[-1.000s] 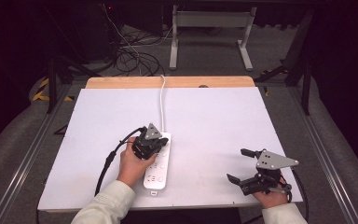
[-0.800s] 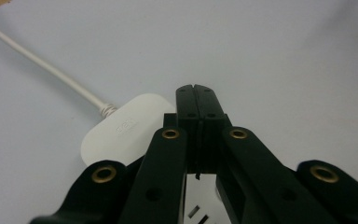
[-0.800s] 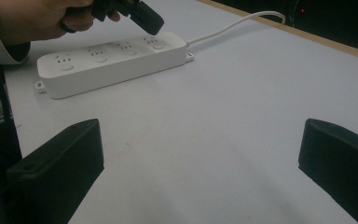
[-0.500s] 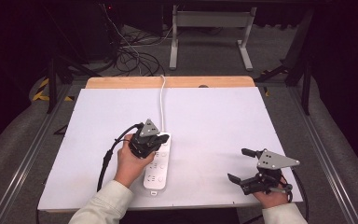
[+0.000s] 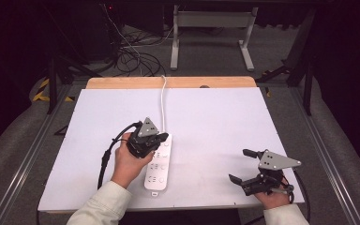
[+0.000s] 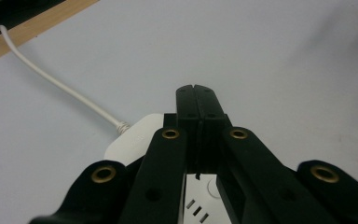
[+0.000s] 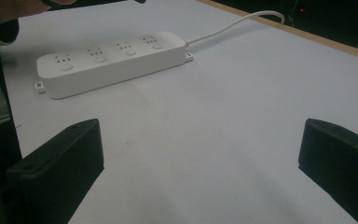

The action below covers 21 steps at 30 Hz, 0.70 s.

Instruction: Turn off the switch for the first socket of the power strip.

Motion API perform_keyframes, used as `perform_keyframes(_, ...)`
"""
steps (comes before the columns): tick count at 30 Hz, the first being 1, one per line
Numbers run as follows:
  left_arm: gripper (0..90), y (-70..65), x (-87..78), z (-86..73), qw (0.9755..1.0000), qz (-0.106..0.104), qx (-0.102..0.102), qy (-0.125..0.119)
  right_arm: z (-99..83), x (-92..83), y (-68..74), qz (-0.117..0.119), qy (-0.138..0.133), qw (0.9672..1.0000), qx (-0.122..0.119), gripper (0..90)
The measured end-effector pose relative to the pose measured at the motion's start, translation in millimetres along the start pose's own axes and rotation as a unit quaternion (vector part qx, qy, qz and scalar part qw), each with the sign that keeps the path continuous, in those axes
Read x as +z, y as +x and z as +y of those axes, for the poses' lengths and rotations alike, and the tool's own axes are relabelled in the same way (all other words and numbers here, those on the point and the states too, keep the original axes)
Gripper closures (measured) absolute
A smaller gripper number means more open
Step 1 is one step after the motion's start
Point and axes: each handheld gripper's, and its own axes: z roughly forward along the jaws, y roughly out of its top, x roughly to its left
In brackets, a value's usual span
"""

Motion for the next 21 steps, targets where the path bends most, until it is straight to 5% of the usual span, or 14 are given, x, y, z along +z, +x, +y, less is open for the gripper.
perform_keyframes(4,89.7,2.4,-7.0,2.0,0.9997,-0.017,-0.008,-0.019,-0.1,-0.2,-0.1,0.0,0.0,1.0,0.0,0.4)
perform_keyframes(6,74.2,2.7,-11.5,4.2,0.9993,-0.022,-0.004,-0.029,-0.1,-0.2,-0.1,0.0,0.0,1.0,-0.001,0.4)
perform_keyframes(16,48.2,3.6,-41.9,6.7,0.9986,-0.014,0.006,-0.05,0.0,-1.8,1.3,0.0,-0.001,1.0,-0.001,0.4)
perform_keyframes(21,42.2,6.2,-56.8,2.5,0.9981,-0.004,0.008,-0.062,0.1,-1.5,1.0,0.0,0.001,1.0,0.0,0.4)
